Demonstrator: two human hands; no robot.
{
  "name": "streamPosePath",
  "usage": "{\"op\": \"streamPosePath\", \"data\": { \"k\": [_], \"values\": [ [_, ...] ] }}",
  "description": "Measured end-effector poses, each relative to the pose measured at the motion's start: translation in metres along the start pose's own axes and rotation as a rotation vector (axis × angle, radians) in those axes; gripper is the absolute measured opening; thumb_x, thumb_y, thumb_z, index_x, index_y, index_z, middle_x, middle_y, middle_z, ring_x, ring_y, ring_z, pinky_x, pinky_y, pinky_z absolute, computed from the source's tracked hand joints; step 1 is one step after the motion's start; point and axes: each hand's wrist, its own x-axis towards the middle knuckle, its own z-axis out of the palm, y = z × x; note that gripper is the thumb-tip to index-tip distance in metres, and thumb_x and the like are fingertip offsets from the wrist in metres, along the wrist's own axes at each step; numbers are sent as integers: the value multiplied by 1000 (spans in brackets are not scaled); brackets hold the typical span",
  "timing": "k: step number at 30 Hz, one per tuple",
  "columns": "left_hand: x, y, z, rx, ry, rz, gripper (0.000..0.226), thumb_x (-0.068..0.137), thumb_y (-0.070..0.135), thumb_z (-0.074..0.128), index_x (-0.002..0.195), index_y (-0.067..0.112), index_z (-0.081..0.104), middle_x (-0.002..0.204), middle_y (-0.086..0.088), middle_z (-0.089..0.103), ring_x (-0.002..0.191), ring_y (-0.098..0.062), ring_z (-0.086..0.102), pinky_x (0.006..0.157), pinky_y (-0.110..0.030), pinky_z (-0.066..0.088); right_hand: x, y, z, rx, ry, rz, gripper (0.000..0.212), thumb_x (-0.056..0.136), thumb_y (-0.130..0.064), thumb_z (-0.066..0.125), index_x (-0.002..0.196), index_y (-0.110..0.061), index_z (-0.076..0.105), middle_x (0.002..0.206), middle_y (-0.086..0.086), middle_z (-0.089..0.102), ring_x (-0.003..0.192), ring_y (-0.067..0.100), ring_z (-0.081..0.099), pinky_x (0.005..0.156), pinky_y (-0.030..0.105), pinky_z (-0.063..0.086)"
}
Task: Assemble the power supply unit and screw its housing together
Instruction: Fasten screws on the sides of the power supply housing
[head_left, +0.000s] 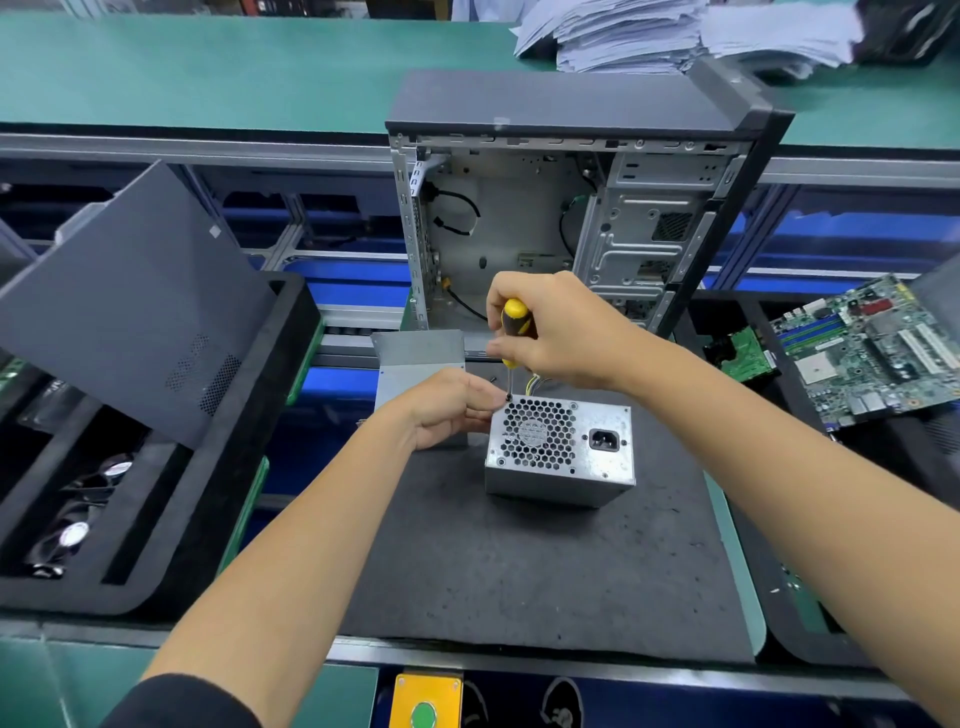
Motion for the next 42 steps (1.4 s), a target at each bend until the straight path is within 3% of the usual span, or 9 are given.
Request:
{"op": "streamPosePath", "data": {
  "k": [4,12,17,20,23,32,36,39,42],
  "values": [
    [2,1,0,-69,20,-40,32,88,-3,60,64,11,76,69,-2,72,63,-10,68,65,-21,55,0,-4,-3,-117,-76,-42,17,86,-25,70,85,-17,54,71,-12,58,67,1,52,62,25,41],
    [0,6,-2,-24,100,-129,24,79,-5,70,63,12,76,78,-5,74,76,-13,71,67,-22,55,4,-4,-7,-144,-68,-22,6,86,-17,63,87,-12,59,81,-2,62,76,15,55,63,21,42],
    [0,11,7,-27,160,-142,32,81,-8,65,58,10,76,67,-3,72,65,-12,70,59,-21,54,6,-6,-12,-268,-56,-32,13,87,-24,66,87,-18,55,76,-9,56,78,14,51,64,30,43],
    [-2,14,12,-91,206,-168,13,83,-9,62,82,0,70,72,-9,72,66,-19,69,61,-29,55,6,-8,-11,-313,-65,-42,16,88,-27,66,87,-18,53,76,-5,55,79,18,52,64,32,43],
    [-3,14,17,-158,241,-181,17,84,-10,59,99,-6,64,83,-16,70,72,-24,69,67,-35,57,4,-8,-12,-264,-70,-27,13,88,-24,65,89,-15,55,83,-1,60,82,19,56,72,36,49],
    [1,12,30,-140,373,-148,7,85,-8,61,86,-1,63,66,-10,70,59,-18,68,57,-30,56,5,-7,-17,-335,-198,-63,14,88,-12,63,84,-20,53,82,-6,60,81,17,54,59,29,42],
    [5,12,36,-123,431,-148,10,86,-8,60,90,0,60,54,-5,66,45,-12,64,46,-24,51,10,-9,-15,-407,-152,-66,20,87,-28,66,82,-20,49,76,-2,52,82,23,55,59,32,39],
    [9,10,38,-126,445,-147,17,85,-6,60,102,-3,61,58,-7,69,50,-16,67,48,-27,52,11,-9,-12,-518,-112,-17,33,90,-42,61,80,-17,42,66,-3,36,74,28,49,50,29,27],
    [11,8,39,-139,471,-139,19,84,-4,62,104,-3,61,63,-9,68,52,-18,67,51,-29,53,12,-9,-9,-651,-59,47,39,94,-47,51,76,-14,38,63,0,32,67,29,43,56,31,30]
  ]
}}
